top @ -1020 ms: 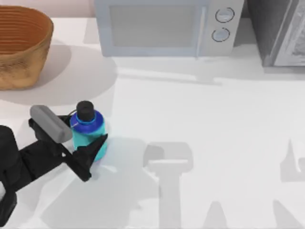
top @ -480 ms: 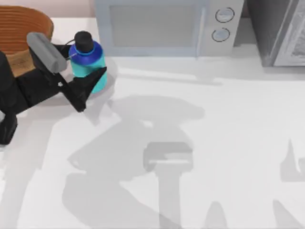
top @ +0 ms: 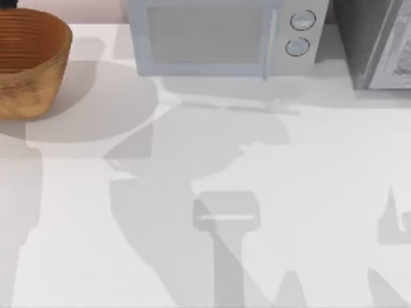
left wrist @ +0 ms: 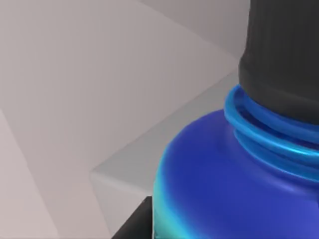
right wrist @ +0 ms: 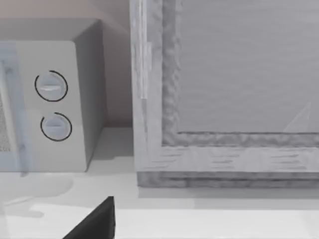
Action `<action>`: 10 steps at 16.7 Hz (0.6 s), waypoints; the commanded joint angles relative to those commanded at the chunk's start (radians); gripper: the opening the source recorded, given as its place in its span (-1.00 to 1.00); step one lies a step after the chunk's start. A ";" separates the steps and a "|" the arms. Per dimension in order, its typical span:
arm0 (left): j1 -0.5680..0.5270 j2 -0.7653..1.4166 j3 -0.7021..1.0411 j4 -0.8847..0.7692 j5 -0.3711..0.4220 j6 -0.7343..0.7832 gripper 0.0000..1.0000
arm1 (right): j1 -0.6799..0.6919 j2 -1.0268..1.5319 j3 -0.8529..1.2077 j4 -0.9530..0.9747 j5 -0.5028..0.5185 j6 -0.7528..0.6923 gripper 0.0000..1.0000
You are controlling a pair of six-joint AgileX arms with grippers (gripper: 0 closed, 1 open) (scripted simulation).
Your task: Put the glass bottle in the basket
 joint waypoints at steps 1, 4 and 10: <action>0.043 0.006 0.064 -0.085 0.026 0.014 -1.00 | 0.000 0.000 0.000 0.000 0.000 0.000 1.00; 0.161 0.021 0.195 -0.315 0.105 0.060 -1.00 | 0.000 0.000 0.000 0.000 0.000 0.000 1.00; 0.302 0.031 0.242 -0.578 0.230 0.139 -1.00 | 0.000 0.000 0.000 0.000 0.000 0.000 1.00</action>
